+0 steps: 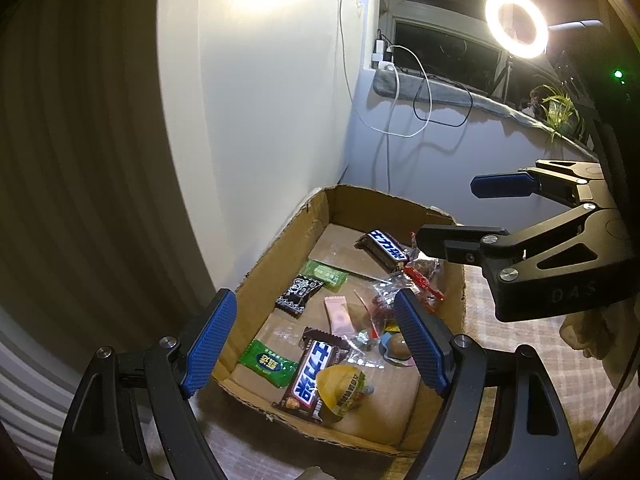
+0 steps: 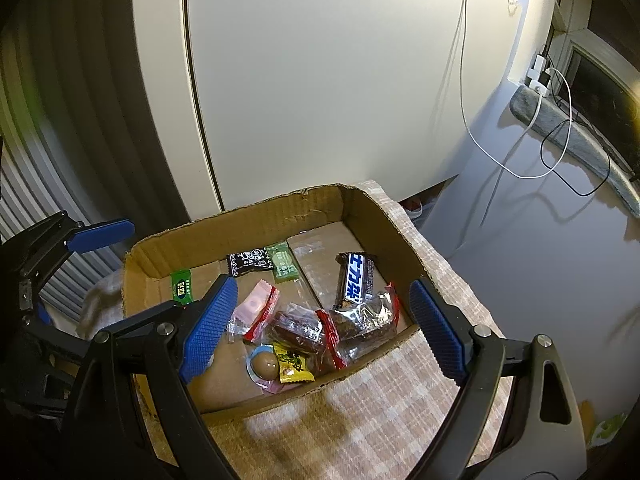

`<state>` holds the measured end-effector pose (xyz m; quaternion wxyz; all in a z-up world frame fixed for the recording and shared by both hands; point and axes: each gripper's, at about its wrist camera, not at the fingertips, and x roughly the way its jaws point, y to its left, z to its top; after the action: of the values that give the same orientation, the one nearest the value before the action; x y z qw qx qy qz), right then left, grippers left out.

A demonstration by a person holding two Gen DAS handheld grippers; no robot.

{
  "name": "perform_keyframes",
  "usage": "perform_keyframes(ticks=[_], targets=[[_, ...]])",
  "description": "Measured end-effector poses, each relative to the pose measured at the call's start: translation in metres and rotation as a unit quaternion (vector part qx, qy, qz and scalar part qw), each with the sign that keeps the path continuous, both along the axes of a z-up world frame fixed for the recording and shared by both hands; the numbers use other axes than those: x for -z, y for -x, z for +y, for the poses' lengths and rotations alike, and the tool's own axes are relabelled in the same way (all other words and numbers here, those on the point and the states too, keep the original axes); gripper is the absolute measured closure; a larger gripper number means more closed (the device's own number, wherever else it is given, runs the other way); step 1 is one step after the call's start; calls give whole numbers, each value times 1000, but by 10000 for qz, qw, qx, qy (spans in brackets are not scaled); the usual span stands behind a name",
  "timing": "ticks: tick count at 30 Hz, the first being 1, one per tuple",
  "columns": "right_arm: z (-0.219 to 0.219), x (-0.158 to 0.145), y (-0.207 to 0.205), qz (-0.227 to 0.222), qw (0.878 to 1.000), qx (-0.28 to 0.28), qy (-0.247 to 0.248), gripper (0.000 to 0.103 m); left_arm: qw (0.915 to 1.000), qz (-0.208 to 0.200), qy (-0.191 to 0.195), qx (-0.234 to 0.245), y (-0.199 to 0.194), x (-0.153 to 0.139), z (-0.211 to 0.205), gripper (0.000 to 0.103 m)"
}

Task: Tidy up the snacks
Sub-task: 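Move both tools across the table to the clear bag of bread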

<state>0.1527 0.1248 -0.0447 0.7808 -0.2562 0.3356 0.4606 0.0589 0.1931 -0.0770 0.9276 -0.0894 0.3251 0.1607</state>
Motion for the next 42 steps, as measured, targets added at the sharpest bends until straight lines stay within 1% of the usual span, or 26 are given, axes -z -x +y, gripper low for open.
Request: perform_keyframes(ticks=[11, 15, 21, 28, 33, 36, 40, 42], targets=[[-20, -12, 5, -63, 9997, 147, -159, 13, 9998, -99, -66, 131, 4, -12, -17, 22], [-35, -17, 6, -64, 9994, 252, -239, 13, 9995, -138, -82, 256, 2, -16, -28, 22], [-69, -26, 4, -80, 9977, 563, -368, 13, 9985, -190, -65, 504, -4, -21, -51, 22], [-122, -29, -3, -72, 9932, 1047, -511, 13, 9959, -230, -22, 873, -15, -22, -79, 22], [-168, -28, -9, -77, 9877, 1464, -551, 13, 9927, -224, 61, 1183, -26, -20, -102, 22], [-200, -27, -15, 3, 9825, 1769, -588, 13, 9901, -210, 158, 1376, -34, -18, -118, 22], [-248, -26, -24, 147, 9696, 2345, -681, 11, 9836, -178, 382, 1754, -48, -14, -143, 22], [-271, -22, -29, 207, 9626, 2606, -715, 5, 9806, -169, 433, 1903, -54, -13, -155, 22]])
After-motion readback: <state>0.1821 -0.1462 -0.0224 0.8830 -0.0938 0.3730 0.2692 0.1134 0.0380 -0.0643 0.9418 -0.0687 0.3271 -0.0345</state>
